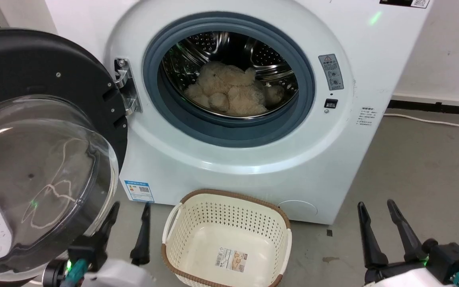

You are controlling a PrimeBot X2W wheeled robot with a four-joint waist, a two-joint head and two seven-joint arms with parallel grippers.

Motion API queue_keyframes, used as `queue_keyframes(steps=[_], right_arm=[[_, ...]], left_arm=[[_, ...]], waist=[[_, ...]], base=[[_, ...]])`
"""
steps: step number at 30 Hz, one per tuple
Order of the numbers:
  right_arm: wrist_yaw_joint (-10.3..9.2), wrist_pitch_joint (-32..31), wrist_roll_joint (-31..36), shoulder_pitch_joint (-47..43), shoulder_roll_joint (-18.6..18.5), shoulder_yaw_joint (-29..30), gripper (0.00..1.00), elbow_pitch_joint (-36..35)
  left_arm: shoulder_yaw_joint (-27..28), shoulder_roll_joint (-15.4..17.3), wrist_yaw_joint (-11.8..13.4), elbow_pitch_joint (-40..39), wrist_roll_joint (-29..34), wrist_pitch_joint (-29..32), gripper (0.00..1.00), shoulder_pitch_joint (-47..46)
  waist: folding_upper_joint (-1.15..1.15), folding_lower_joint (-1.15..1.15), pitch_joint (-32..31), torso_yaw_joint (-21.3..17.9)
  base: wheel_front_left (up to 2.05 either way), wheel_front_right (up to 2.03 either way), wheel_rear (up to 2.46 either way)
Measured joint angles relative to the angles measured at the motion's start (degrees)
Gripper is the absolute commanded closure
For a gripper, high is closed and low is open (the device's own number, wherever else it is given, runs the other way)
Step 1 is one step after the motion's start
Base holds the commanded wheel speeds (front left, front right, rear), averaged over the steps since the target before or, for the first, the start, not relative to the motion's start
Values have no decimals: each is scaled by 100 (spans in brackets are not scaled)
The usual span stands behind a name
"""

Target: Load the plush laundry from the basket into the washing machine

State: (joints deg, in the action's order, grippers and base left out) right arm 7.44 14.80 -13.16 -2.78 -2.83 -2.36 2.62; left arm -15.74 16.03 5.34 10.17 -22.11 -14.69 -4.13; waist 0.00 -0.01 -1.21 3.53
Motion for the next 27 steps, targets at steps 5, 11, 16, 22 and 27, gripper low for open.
queue_keyframes(steps=[5, 11, 16, 22, 27], right_arm=[[0, 0, 10, -87, 0, -32, 0, 14], [0, 0, 2, -137, 0, -8, 0, 153], [0, 0, 9, -143, 0, 60, 0, 259], [0, -7, 8, -142, 0, 111, 100, 313], [0, -15, 10, -142, 0, 110, 100, 312]], left_arm=[[380, -210, -57, -146, 199, 0, 0, 361], [650, -432, -313, -299, 571, 0, 0, 571], [773, -595, -525, -286, 840, 0, 0, 589], [961, -828, -747, -296, 927, 4, 100, 587], [961, -829, -747, -298, 935, 26, 100, 587]], waist=[[0, 0, -14, -55], [0, 1, -6, -117], [0, 1, 23, -155], [0, 1, 49, -170], [0, 1, 52, -176]], base=[[0, 0, 0], [0, 0, 0], [0, 0, 0], [0, 0, 0], [0, 0, 0]])
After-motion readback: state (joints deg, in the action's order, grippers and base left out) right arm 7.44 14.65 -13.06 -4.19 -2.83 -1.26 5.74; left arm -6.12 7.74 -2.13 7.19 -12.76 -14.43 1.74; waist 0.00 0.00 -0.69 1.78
